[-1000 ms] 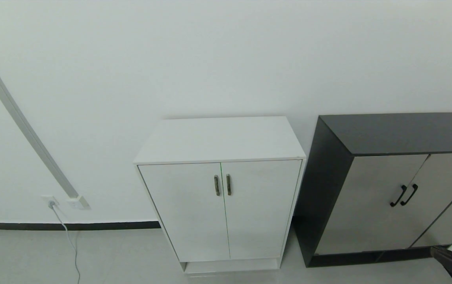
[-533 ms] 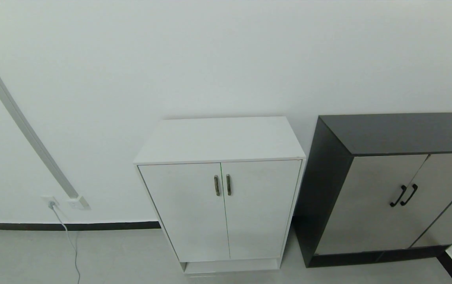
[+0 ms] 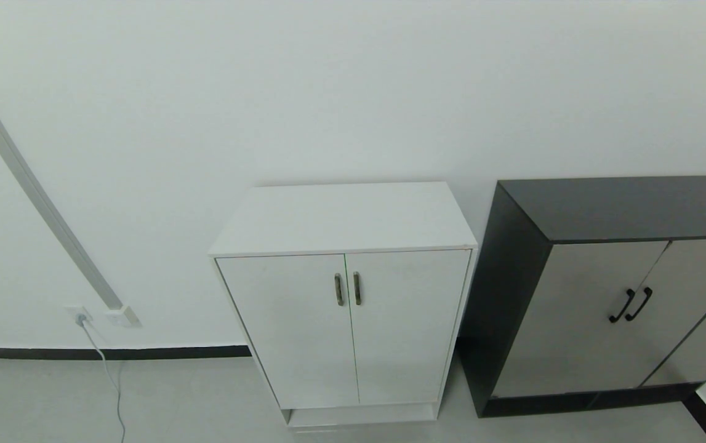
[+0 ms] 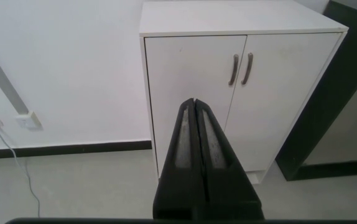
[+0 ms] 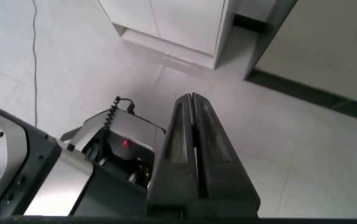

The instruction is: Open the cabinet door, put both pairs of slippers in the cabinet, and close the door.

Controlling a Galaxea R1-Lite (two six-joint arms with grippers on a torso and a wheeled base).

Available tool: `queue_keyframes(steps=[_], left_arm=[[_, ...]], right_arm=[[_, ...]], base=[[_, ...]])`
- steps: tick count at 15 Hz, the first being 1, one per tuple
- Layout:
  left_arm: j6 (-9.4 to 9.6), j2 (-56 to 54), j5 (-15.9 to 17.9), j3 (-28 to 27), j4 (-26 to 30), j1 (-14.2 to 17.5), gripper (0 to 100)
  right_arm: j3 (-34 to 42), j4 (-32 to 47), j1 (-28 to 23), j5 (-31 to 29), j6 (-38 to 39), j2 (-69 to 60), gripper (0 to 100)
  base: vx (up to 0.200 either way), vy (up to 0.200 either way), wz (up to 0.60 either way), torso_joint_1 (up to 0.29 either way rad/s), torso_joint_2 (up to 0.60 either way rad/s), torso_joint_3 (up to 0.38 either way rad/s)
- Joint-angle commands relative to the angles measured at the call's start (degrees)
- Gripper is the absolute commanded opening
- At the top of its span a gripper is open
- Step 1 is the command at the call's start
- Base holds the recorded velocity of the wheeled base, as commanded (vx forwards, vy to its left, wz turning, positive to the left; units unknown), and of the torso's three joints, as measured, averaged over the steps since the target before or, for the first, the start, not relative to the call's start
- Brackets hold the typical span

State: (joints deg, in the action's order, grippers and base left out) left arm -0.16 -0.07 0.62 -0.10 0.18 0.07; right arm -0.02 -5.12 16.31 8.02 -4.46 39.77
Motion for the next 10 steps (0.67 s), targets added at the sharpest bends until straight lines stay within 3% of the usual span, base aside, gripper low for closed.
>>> queue_keyframes(steps=[1,10], left_arm=[[-0.02,0.07,-0.01,0.01,-0.01,0.01,0],[-0.02,0.07,-0.01,0.01,-0.01,0.01,0]], right_arm=[[0.02,0.46,0.12,0.06,-0.02,-0.04,0],[0.02,3.01,0.12,1.21,0.16,-1.8,0]], base=[[0.0,0.0,0.0,0.0,0.0,0.0],[0.0,0.0,0.0,0.0,0.0,0.0]])
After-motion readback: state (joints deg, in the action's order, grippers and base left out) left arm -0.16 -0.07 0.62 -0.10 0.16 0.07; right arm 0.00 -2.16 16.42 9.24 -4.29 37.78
